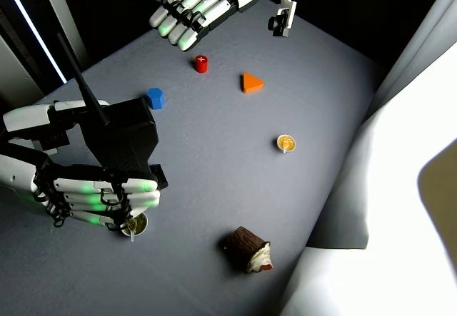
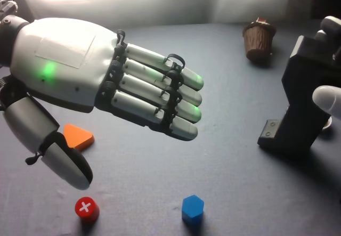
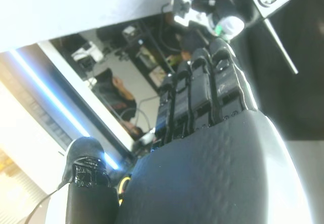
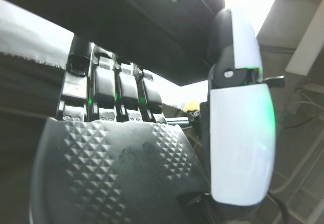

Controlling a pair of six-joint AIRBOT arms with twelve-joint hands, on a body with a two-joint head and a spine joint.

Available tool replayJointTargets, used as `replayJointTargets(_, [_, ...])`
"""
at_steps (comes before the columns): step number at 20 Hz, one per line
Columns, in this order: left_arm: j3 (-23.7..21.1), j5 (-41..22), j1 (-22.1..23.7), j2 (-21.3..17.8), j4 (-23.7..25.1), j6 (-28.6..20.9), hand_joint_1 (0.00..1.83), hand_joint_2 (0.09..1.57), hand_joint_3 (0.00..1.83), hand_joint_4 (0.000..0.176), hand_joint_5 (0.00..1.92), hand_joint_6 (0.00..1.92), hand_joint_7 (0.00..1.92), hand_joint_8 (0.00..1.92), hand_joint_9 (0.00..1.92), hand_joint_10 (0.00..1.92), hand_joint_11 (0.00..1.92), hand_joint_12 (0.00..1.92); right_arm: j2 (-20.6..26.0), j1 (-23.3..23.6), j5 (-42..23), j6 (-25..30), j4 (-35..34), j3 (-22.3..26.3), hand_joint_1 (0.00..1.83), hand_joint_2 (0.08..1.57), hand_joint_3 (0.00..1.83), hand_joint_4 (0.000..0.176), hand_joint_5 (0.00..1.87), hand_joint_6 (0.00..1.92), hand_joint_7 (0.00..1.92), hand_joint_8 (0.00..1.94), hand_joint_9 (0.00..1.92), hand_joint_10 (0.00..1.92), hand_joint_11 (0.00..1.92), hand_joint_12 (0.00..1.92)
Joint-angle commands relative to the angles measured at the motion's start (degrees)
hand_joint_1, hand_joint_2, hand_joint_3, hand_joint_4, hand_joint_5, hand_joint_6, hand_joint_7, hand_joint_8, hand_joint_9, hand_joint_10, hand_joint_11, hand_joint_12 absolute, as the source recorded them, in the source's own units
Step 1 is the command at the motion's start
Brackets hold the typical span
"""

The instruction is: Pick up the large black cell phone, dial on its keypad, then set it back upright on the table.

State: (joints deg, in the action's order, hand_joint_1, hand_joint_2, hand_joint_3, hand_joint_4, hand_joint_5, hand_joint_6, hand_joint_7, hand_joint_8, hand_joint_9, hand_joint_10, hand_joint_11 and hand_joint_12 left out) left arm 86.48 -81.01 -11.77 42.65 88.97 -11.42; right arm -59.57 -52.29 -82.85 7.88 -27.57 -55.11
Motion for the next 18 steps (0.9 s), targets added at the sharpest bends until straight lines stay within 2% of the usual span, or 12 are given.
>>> replayJointTargets(1, [0.06, -2.6, 1.55, -0.08, -6.02, -0.16, 0.0, 1.18, 0.0, 0.0, 0.1, 0.0, 0.11, 0.0, 0.1, 0.0, 0.0, 0.14, 0.37, 0.54, -6.97, 0.62, 1.18, -0.01, 1.2, 0.99, 0.0, 0.0, 0.43, 0.01, 0.51, 0.01, 0.59, 0.03, 0.22, 1.04])
replayJointTargets(2, [0.06, -2.59, 1.55, -0.08, -6.02, -0.19, 0.0, 1.18, 0.0, 0.0, 0.09, 0.0, 0.11, 0.0, 0.09, 0.0, 0.0, 0.13, 0.37, 0.54, -6.97, 0.62, 1.18, -0.01, 1.44, 1.15, 0.0, 0.0, 0.64, 0.98, 0.78, 0.89, 0.85, 0.99, 0.64, 1.59])
replayJointTargets(3, [0.06, -2.59, 1.55, -0.08, -6.0, -0.22, 0.0, 1.17, 0.0, 0.0, 0.1, 0.0, 0.11, 0.0, 0.1, 0.0, 0.0, 0.16, 0.38, 0.54, -6.97, 0.62, 1.18, -0.01, 1.47, 1.16, 0.0, 0.0, 0.73, 1.1, 0.84, 1.01, 0.88, 1.13, 0.74, 1.67])
replayJointTargets(4, [0.07, -2.58, 1.55, -0.08, -5.94, -0.26, 0.0, 1.17, 0.0, 0.0, 0.09, 0.0, 0.1, 0.0, 0.09, 0.0, 0.0, 0.15, 0.39, 0.53, -6.98, 0.62, 1.18, -0.01, 1.49, 1.11, 0.0, 0.0, 0.88, 0.93, 0.95, 0.92, 0.98, 1.02, 0.84, 1.59])
replayJointTargets(5, [0.07, -2.58, 1.55, -0.08, -5.94, -0.3, 0.0, 1.17, 0.0, 0.0, 0.09, 0.0, 0.11, 0.0, 0.1, 0.0, 0.0, 0.16, 0.41, 0.5, -6.99, 0.62, 1.18, -0.01, 1.49, 1.09, 0.0, 0.0, 0.94, 0.86, 0.98, 0.88, 1.02, 0.96, 0.9, 1.53])
replayJointTargets(6, [0.08, -2.58, 1.55, -0.08, -5.91, -0.3, 0.0, 1.16, 0.0, 0.0, 0.09, 0.0, 0.1, 0.0, 0.09, 0.0, 0.0, 0.15, 0.44, 0.42, -6.99, 0.62, 1.18, -0.02, 1.49, 1.08, 0.0, 0.0, 0.98, 0.79, 1.02, 0.82, 1.03, 0.97, 0.86, 1.55])
replayJointTargets(8, [0.09, -2.58, 1.55, -0.08, -5.9, -0.3, 0.0, 1.17, 0.0, 0.0, 0.08, 0.0, 0.1, 0.0, 0.09, 0.0, 0.0, 0.12, 0.52, 0.27, -7.05, 0.62, 1.18, -0.07, 1.49, 1.09, 0.0, 0.0, 0.93, 0.85, 0.98, 0.87, 1.03, 0.98, 0.88, 1.55])
replayJointTargets(10, [0.1, -2.58, 1.58, -0.08, -5.92, -0.3, 0.0, 1.17, 0.0, 0.0, 0.12, 0.0, 0.15, 0.0, 0.14, 0.01, 0.0, 0.22, 0.66, 0.11, -7.2, 0.63, 1.18, -0.21, 1.49, 1.09, 0.0, 0.0, 0.95, 0.81, 0.98, 0.89, 1.01, 1.01, 0.88, 1.56])
replayJointTargets(14, [0.1, -2.88, 2.16, 0.04, -5.61, -0.42, 0.0, 1.17, 0.0, 0.0, 0.09, 0.0, 0.12, 0.0, 0.1, 0.0, 0.0, 0.11, 1.25, 0.06, -7.97, 0.73, 1.19, -1.16, 1.49, 1.09, 0.0, 0.0, 0.95, 0.8, 0.98, 0.88, 1.0, 1.03, 0.88, 1.56])
replayJointTargets(15, [0.14, -2.95, 2.41, 0.13, -5.28, -0.43, 0.0, 1.17, 0.0, 0.0, 0.1, 0.01, 0.13, 0.0, 0.1, 0.0, 0.0, 0.11, 1.41, 0.03, -8.53, 0.8, 1.22, -1.79, 1.4, 1.1, 0.0, 0.0, 0.95, 0.86, 0.99, 0.91, 1.0, 1.14, 0.9, 1.32])
replayJointTargets(16, [0.18, -3.06, 2.7, 0.25, -4.91, -0.51, 0.0, 1.17, 0.0, 0.0, 0.08, 0.0, 0.1, 0.0, 0.08, 0.0, 0.0, 0.05, 1.65, 0.03, -9.05, 1.02, 1.39, -2.58, 1.47, 1.08, 0.0, 0.0, 0.97, 0.8, 1.0, 0.85, 1.03, 1.01, 0.89, 1.5])
replayJointTargets(18, [0.34, -3.54, 3.23, 0.46, -4.59, -0.65, 0.0, 1.19, 0.01, 0.0, 0.07, 0.0, 0.1, 0.0, 0.07, 0.0, 0.0, 0.03, 1.99, 0.03, -10.62, 1.59, 2.72, -4.05, 1.49, 1.08, 0.0, 0.0, 0.97, 0.8, 1.02, 0.8, 1.04, 0.95, 0.89, 1.53])
